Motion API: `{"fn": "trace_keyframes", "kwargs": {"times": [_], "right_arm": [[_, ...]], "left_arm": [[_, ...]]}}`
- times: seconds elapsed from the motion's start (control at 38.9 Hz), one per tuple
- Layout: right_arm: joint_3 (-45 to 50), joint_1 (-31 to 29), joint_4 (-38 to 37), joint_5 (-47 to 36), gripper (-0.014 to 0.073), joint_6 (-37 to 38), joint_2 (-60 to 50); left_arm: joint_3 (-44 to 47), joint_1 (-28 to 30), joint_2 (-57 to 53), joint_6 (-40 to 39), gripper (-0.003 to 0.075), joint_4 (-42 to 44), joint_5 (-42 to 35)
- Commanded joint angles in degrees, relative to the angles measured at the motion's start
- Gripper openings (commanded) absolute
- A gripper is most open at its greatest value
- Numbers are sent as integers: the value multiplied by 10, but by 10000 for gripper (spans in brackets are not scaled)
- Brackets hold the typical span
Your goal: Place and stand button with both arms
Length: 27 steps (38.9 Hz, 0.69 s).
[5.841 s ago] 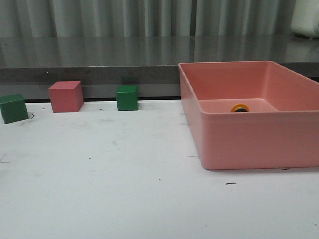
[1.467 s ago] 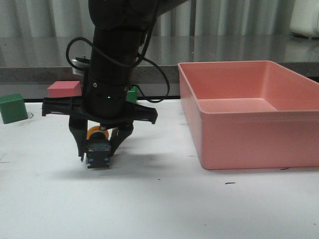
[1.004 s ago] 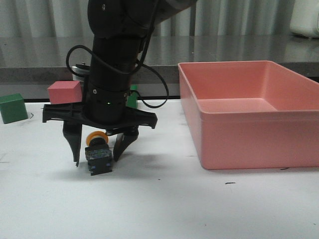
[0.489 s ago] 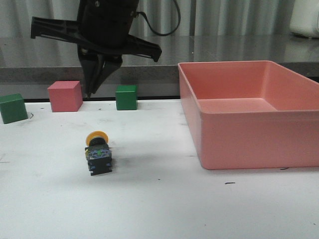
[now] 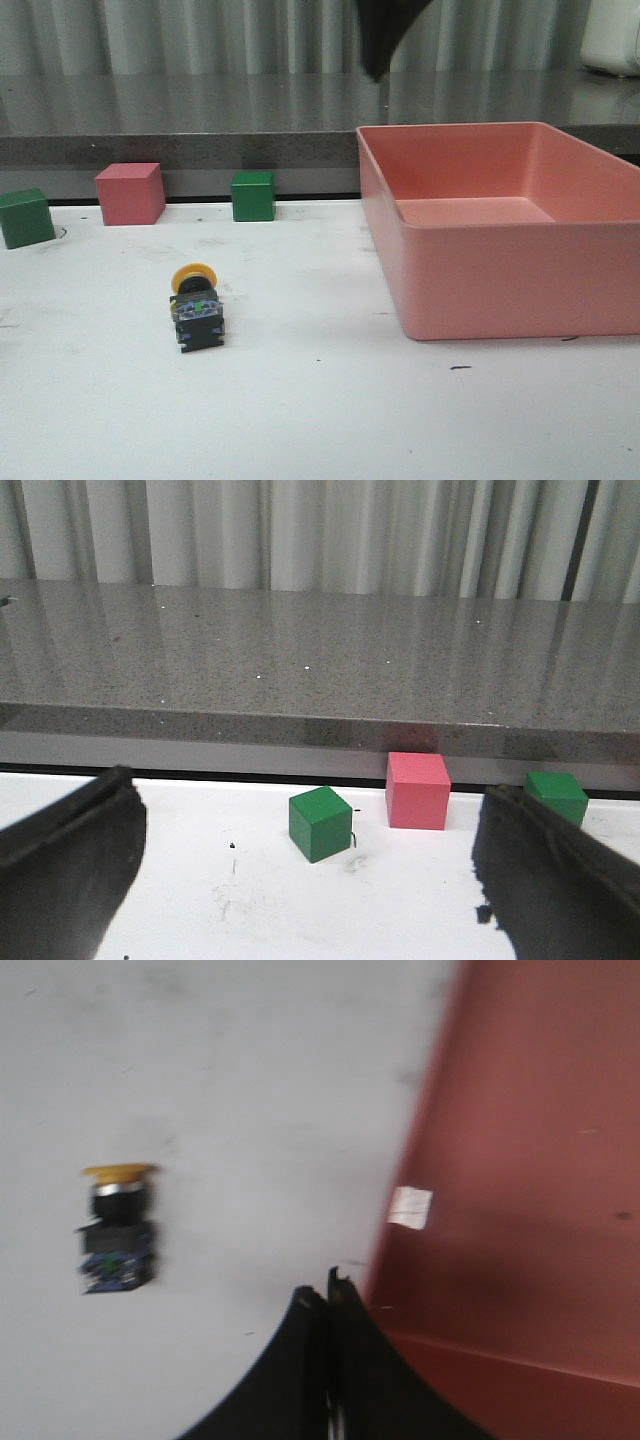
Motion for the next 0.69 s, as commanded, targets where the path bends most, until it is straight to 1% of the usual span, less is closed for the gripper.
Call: {"fn": "trace_keyframes", "kwargs": {"times": [0.0, 0.05, 0.15, 0.31, 0.44, 0.51, 0.67], "right_arm": [[-17, -33, -74, 64, -69, -9, -56], [-14, -51, -86, 67, -69, -22, -66], [2, -92, -83, 67, -65, -44, -89], [63, -158, -75, 67, -65, -64, -141], [149, -204, -75, 61, -65, -81, -199], [212, -211, -75, 45, -65, -82, -237], [355, -208, -75, -46, -65, -82, -345]], "left_arm": [[-20, 0, 9, -3, 641, -4, -49], [-20, 0, 9, -3, 641, -4, -49], [-20, 0, 9, -3, 641, -4, -49], [-20, 0, 9, -3, 641, -4, -49], [-20, 0, 9, -3, 641, -4, -49], [-20, 0, 9, -3, 641, -4, -49], [-20, 0, 9, -3, 641, -4, -49]]}}
